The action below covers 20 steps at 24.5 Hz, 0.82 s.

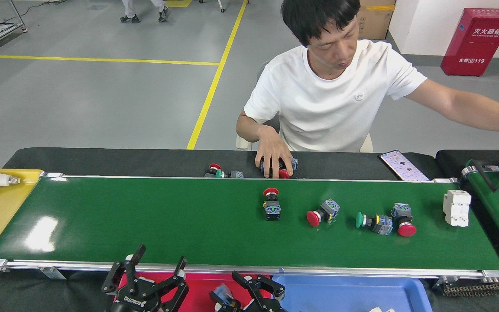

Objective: Pick switch part from conveyor to tray
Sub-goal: 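Grasp a red-capped button with each gripper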

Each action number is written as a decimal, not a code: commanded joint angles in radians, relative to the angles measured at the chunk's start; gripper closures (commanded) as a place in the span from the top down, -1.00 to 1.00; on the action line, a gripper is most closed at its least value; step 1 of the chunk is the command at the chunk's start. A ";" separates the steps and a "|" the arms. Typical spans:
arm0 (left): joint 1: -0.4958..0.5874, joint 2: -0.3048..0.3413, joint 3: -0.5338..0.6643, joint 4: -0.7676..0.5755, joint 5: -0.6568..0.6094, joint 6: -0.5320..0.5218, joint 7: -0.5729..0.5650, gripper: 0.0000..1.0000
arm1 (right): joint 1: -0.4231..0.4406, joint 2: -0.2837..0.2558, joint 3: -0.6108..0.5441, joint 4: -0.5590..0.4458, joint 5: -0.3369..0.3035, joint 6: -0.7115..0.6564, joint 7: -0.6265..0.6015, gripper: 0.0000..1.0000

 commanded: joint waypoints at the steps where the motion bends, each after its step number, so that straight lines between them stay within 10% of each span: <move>1: -0.007 0.006 -0.002 -0.006 -0.003 -0.001 -0.008 1.00 | -0.013 0.020 0.006 -0.015 -0.001 0.004 0.003 0.98; 13: -0.200 -0.042 -0.074 0.222 -0.121 0.012 -0.026 1.00 | 0.010 0.010 -0.597 -0.079 -0.016 0.070 -0.006 0.97; 20: -0.392 -0.117 -0.074 0.434 -0.231 0.029 -0.046 1.00 | 0.037 -0.005 -0.643 -0.072 -0.065 0.075 -0.052 0.94</move>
